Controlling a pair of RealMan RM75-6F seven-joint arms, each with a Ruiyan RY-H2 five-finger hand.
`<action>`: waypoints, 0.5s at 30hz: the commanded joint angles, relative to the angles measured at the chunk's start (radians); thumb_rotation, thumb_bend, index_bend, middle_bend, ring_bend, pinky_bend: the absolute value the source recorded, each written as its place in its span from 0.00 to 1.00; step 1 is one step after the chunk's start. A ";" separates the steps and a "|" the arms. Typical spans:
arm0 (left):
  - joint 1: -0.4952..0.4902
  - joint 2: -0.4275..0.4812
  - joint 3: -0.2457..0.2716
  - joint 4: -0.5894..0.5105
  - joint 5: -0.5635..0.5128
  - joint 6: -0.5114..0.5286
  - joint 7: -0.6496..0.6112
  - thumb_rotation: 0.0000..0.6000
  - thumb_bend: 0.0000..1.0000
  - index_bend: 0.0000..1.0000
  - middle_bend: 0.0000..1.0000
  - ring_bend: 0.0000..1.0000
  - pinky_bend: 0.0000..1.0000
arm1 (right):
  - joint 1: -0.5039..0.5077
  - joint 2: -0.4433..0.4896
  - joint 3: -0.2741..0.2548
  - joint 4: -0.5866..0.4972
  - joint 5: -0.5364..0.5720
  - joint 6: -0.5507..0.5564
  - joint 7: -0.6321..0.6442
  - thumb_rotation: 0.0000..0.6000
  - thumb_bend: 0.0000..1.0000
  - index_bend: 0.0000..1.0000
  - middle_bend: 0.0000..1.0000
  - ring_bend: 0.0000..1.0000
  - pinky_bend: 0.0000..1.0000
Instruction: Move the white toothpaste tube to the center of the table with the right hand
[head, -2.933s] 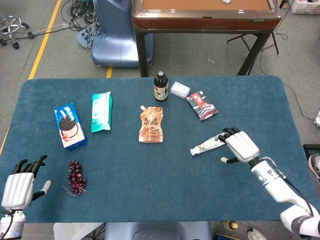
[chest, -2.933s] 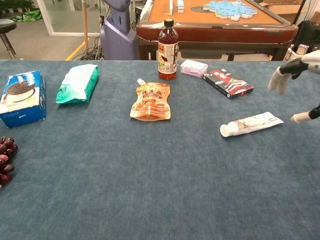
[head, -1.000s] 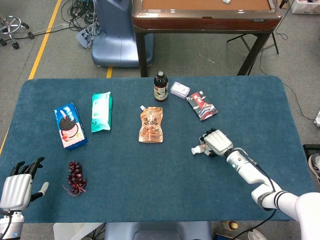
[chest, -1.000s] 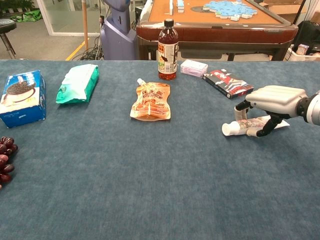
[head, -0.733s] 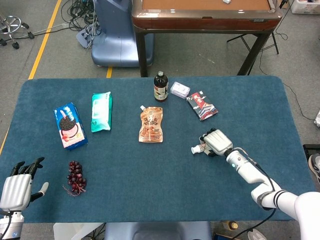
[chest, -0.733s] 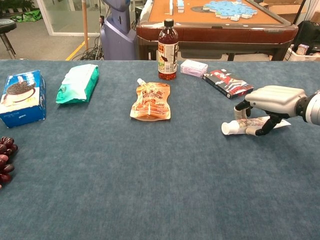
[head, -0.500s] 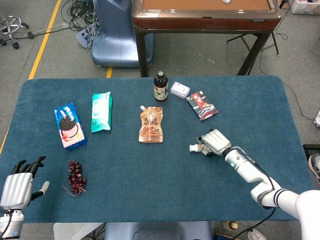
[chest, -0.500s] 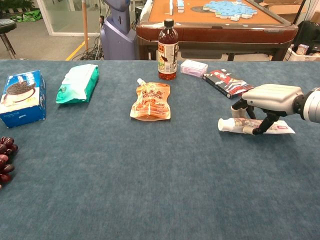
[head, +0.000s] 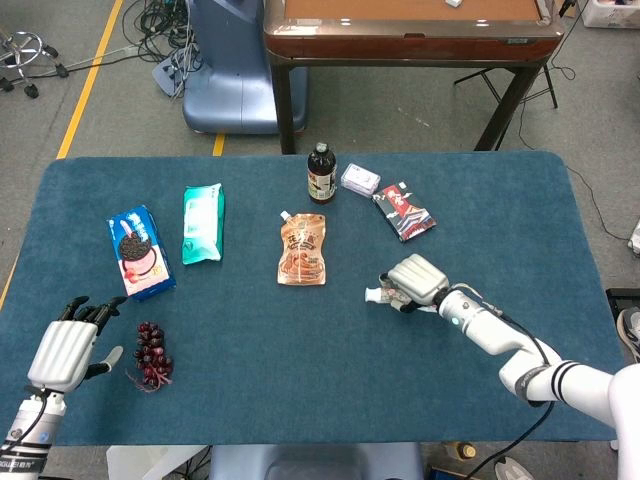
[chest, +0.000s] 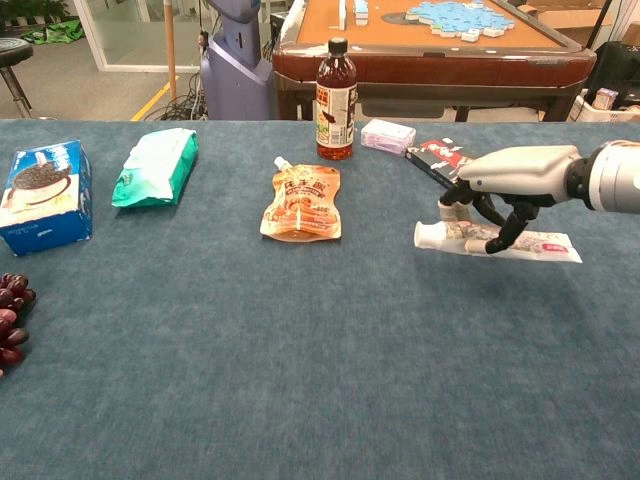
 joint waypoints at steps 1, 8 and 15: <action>-0.067 0.028 -0.017 0.009 0.007 -0.084 -0.033 1.00 0.25 0.16 0.33 0.32 0.11 | 0.062 0.062 0.007 -0.075 -0.026 -0.053 0.016 1.00 0.86 0.87 0.77 0.65 0.43; -0.195 0.055 -0.029 0.029 0.011 -0.267 -0.103 1.00 0.25 0.14 0.40 0.37 0.11 | 0.178 0.136 0.021 -0.173 -0.055 -0.169 -0.060 1.00 0.87 0.89 0.78 0.65 0.43; -0.327 0.025 -0.032 0.062 0.024 -0.433 -0.143 1.00 0.25 0.13 0.49 0.47 0.11 | 0.258 0.136 0.067 -0.221 -0.003 -0.251 -0.139 1.00 0.88 0.89 0.78 0.66 0.43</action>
